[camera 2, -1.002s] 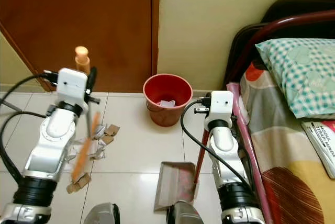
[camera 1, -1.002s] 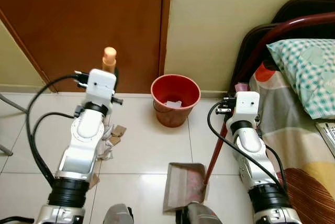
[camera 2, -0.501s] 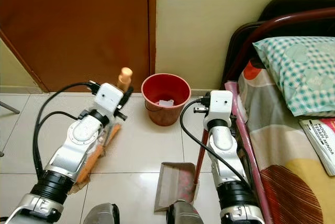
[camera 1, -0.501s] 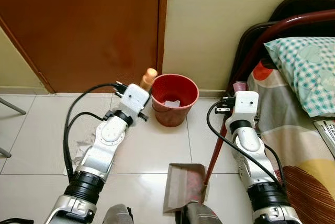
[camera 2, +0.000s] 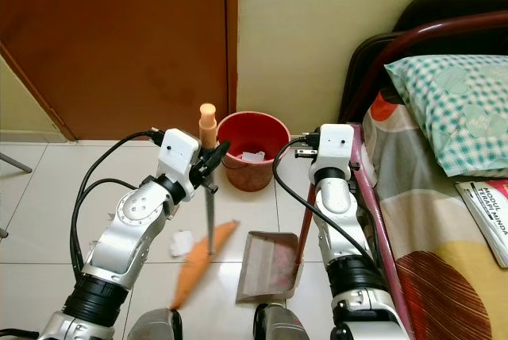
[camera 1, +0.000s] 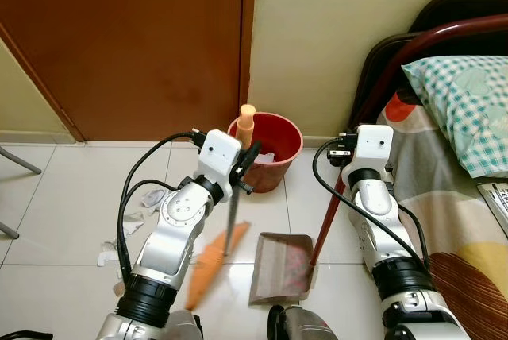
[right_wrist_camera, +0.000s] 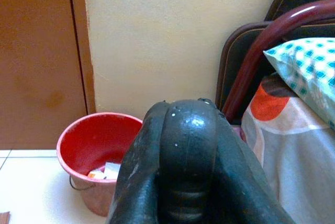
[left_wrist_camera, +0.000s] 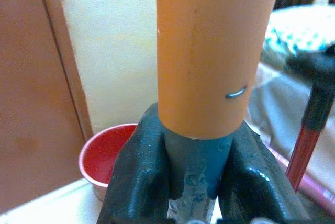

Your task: Sweep floor

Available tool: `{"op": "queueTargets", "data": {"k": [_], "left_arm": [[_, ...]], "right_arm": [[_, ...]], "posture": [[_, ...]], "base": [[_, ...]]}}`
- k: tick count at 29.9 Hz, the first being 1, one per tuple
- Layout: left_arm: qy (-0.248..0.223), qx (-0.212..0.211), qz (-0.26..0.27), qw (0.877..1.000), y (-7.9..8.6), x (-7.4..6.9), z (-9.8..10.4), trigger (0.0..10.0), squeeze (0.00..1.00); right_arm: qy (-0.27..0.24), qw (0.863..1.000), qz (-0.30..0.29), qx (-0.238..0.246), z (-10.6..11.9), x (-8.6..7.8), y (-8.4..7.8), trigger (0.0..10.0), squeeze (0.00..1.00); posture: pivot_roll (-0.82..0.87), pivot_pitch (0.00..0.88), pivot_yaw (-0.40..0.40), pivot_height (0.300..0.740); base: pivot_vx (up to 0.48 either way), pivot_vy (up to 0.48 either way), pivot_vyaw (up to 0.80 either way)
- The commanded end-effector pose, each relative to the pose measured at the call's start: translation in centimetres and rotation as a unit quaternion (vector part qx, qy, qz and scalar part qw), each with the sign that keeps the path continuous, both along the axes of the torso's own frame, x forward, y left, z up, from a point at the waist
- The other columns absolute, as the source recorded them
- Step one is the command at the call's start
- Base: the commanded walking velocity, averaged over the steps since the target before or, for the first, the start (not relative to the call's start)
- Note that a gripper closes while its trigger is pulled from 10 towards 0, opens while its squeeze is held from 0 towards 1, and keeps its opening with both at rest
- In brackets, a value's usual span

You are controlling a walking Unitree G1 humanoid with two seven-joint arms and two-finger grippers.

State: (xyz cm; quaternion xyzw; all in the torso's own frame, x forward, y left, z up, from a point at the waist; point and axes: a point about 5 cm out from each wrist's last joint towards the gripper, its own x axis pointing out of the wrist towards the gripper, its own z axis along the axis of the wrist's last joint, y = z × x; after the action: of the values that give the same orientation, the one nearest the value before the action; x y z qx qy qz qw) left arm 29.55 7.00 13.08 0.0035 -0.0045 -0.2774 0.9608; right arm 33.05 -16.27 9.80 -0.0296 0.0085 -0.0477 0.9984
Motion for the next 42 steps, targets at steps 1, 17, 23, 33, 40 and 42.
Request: {"op": "queueTargets", "data": {"k": [1,17,23,33,40,42], "left_arm": [[-0.019,-0.068,0.015,0.997,-0.3,0.2,2.3,10.0,0.00],[-0.023,-0.240,0.148,0.959,3.6,2.6,7.2,10.0,0.00],[-0.063,-0.218,0.191,0.955,6.6,3.6,8.7,10.0,0.00],[-0.122,-0.138,0.234,0.955,11.0,3.8,10.1,10.0,0.00],[-0.109,-0.082,0.223,0.965,11.9,2.8,8.5,10.0,0.00],[-0.100,-0.058,0.200,0.973,11.1,2.3,7.6,10.0,0.00]], "right_arm": [[-0.013,1.000,-0.006,-0.004,0.6,0.4,-0.1,10.0,0.00],[0.008,1.000,0.024,-0.005,-0.8,0.3,2.2,10.0,0.00],[0.013,0.999,0.033,-0.006,-1.0,0.3,2.5,10.0,0.00],[0.018,0.999,0.035,-0.014,-1.4,0.3,2.1,10.0,0.00],[0.020,0.999,0.036,-0.015,-1.6,0.2,2.1,10.0,0.00],[0.013,0.999,0.035,-0.006,-1.4,0.2,2.1,10.0,0.00]], "posture": [[0.03,0.124,-0.045,0.740],[0.03,0.135,-0.046,0.740],[0.03,0.132,-0.051,0.740],[0.04,0.130,-0.056,0.740],[0.04,0.129,-0.061,0.740],[0.04,0.130,-0.062,0.740]], "base": [[0.000,0.000,0.00],[0.000,0.000,0.00],[0.000,0.000,0.00],[0.000,0.000,0.00],[0.000,0.000,0.00],[0.000,0.000,0.00]]}}
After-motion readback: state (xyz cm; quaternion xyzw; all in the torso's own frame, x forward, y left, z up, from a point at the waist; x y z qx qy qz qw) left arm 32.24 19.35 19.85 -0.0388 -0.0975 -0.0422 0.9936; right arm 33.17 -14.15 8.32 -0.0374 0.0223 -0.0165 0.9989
